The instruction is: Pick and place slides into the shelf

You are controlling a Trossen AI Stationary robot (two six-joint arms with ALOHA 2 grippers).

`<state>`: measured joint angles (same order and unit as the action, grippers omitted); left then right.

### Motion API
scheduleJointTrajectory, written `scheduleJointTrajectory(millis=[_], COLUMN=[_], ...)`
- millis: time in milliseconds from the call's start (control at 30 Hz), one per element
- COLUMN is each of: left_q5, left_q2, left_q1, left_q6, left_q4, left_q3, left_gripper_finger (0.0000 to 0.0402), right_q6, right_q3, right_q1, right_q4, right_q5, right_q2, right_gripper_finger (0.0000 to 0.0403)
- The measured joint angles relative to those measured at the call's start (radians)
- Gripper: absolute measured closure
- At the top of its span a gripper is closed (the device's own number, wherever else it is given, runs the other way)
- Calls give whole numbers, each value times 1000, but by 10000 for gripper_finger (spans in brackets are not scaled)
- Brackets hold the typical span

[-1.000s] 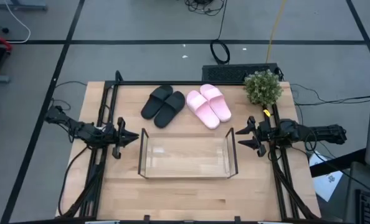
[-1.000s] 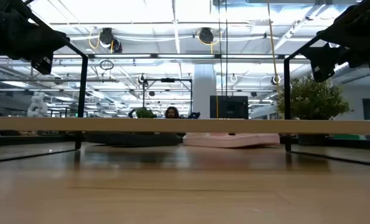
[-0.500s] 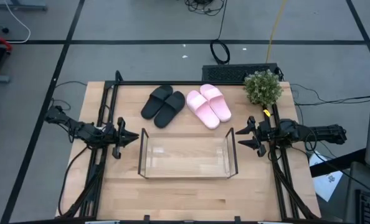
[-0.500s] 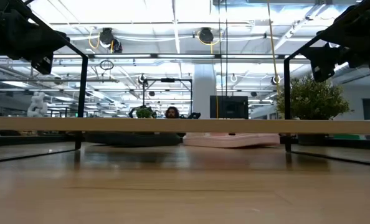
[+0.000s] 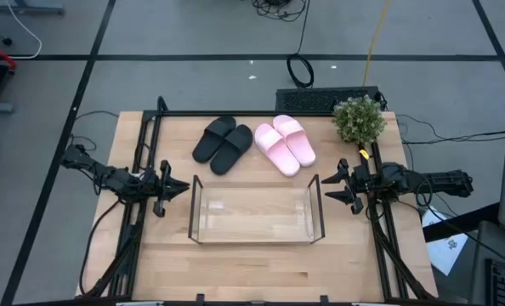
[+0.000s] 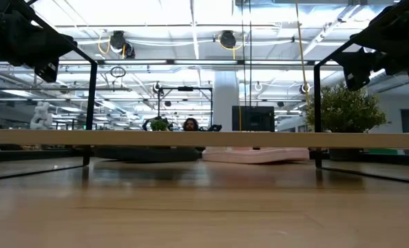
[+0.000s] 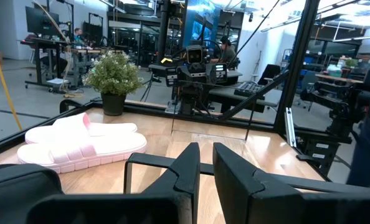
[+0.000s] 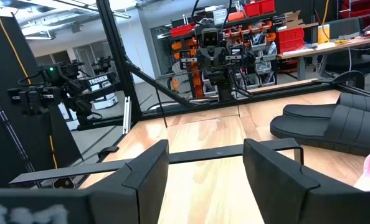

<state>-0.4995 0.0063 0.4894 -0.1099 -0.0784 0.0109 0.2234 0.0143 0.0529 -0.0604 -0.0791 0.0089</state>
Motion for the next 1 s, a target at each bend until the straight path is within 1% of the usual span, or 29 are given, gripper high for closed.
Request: scheduleJointTrajectory(millis=[267,367,433,600,767,867,1000], left_q5=[0,0,0,0,-6,-52,-71], left_q2=[0,0,0,0,0,0,0], left_q1=[0,0,0,0,0,0,0], left_q6=[0,0,0,0,-2,2,-10], left_q4=[0,0,0,0,-1,-8,-44], left_q3=[0,0,0,0,0,0,0], left_gripper_finger=[355,355,355,355,355,355,355], right_q6=[0,1,32,168,259,236,101], right_q3=[0,0,0,0,0,0,0], right_q1=[0,0,0,0,0,0,0], right_q4=[-10,-54,-104,-316,-545,-673,-833], right_q5=[1,4,4,22,162,195,214], right_q2=[0,0,0,0,0,0,9], right_gripper_finger=[206,206,206,206,206,206,206])
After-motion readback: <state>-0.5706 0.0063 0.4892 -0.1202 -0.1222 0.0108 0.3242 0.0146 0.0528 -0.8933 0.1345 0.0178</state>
